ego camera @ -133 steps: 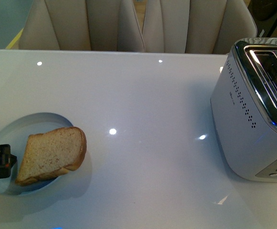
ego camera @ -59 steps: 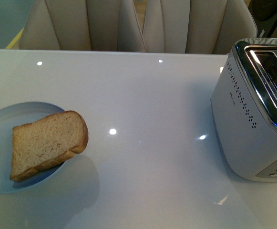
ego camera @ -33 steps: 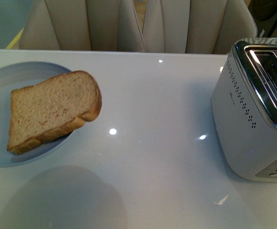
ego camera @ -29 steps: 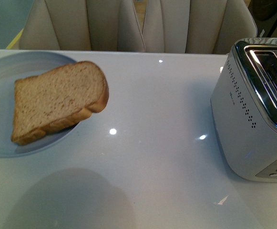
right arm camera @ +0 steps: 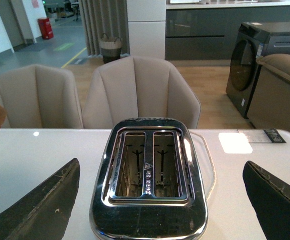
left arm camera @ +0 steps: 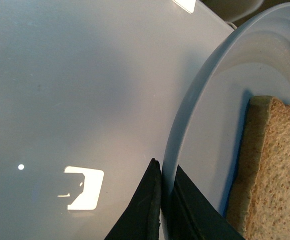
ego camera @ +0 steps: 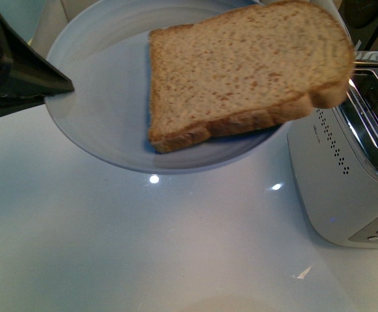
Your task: Left arm holds plate, right arm toasts bread
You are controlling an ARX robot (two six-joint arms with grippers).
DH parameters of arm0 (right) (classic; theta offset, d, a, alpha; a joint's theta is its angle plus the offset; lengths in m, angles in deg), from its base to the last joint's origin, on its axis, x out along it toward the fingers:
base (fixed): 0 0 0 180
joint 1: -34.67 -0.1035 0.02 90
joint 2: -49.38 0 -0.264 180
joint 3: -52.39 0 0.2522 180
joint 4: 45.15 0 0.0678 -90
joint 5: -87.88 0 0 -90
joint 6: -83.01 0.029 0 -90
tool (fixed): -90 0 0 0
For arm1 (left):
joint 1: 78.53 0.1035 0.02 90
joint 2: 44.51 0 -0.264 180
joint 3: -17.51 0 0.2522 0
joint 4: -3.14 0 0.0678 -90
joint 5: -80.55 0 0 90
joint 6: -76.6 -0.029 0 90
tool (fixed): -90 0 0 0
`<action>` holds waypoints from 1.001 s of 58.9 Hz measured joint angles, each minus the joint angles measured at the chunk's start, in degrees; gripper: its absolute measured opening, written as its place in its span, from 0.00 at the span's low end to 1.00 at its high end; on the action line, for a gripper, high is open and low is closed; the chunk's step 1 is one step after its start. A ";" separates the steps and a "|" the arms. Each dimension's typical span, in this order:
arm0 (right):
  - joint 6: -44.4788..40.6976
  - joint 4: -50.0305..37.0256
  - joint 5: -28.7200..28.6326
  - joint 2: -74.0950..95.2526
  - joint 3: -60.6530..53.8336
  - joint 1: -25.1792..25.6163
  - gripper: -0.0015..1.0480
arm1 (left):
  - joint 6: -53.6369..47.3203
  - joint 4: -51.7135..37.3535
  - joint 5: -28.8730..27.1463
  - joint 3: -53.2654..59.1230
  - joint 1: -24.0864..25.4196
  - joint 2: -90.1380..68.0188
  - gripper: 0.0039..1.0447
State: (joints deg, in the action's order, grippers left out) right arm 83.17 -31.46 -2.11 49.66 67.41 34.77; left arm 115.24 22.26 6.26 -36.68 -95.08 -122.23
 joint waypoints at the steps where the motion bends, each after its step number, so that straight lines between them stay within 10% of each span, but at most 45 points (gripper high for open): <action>1: 0.00 0.00 0.00 0.00 0.00 0.00 0.92 | 0.33 0.04 -0.13 -0.04 -0.46 0.09 0.03; 29: -0.02 0.39 0.46 0.26 0.13 -0.09 0.92 | 2.99 0.96 -1.14 -0.48 -5.31 0.20 0.03; 34: 0.02 16.85 4.37 9.03 5.97 -1.14 0.92 | 3.02 0.96 -1.14 -0.55 -5.38 0.20 0.03; 59: 14.49 5.55 -13.20 34.38 18.51 3.65 0.92 | 3.02 1.40 -1.09 -1.14 -6.19 -0.04 0.03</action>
State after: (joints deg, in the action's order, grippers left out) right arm 97.66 -25.91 -15.31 84.04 85.92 38.42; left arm 118.25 23.66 5.16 -37.81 -101.27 -122.27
